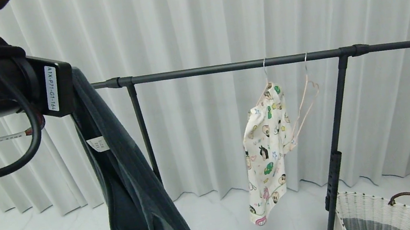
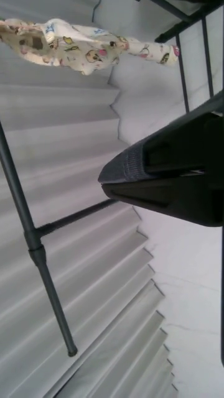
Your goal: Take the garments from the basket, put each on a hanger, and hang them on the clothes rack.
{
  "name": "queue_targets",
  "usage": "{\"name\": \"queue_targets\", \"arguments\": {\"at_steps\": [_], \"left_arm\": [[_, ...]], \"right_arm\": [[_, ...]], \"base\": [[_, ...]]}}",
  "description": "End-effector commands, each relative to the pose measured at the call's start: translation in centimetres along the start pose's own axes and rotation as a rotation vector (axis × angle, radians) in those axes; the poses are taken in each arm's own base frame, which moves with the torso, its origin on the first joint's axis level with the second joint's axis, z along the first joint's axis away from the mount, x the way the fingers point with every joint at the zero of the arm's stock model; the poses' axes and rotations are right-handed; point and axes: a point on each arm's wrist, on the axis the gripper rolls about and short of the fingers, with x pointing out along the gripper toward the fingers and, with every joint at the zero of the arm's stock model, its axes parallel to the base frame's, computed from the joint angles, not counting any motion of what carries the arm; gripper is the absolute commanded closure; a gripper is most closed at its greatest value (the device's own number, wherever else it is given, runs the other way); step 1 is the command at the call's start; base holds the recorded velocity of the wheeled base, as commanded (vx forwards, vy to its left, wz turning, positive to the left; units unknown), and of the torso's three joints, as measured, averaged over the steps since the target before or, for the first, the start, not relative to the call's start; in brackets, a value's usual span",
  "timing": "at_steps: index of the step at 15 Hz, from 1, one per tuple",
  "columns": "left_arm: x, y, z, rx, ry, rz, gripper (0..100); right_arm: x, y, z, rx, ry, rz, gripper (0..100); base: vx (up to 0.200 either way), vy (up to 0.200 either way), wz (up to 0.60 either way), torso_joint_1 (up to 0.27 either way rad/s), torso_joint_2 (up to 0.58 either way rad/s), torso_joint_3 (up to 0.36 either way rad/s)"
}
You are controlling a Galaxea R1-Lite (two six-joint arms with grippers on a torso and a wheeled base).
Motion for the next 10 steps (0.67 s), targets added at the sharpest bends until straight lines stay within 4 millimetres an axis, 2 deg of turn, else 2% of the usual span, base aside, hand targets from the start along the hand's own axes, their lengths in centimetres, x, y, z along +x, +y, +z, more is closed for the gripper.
{"name": "queue_targets", "arguments": {"at_steps": [1,2,5,10], "left_arm": [[0.10,-0.07,-0.02,0.000,0.002,-0.003,100],[0.10,-0.07,0.00,0.000,0.001,-0.002,100],[0.04,-0.11,-0.02,0.000,0.000,-0.004,100],[0.15,-0.21,-0.06,0.003,0.003,-0.006,100]], "right_arm": [[0.05,0.03,-0.05,-0.001,0.003,0.001,0],[0.05,0.03,-0.05,-0.001,0.003,0.001,0],[0.13,0.08,-0.13,-0.002,0.008,0.001,0],[0.41,0.31,-0.64,-0.008,0.030,0.005,0]], "base": [[0.000,0.200,0.00,0.007,0.00,0.027],[0.000,0.200,0.00,0.002,0.00,0.002],[0.000,0.000,0.00,0.000,0.00,0.000],[0.200,0.000,0.00,0.000,0.00,0.003]]}}
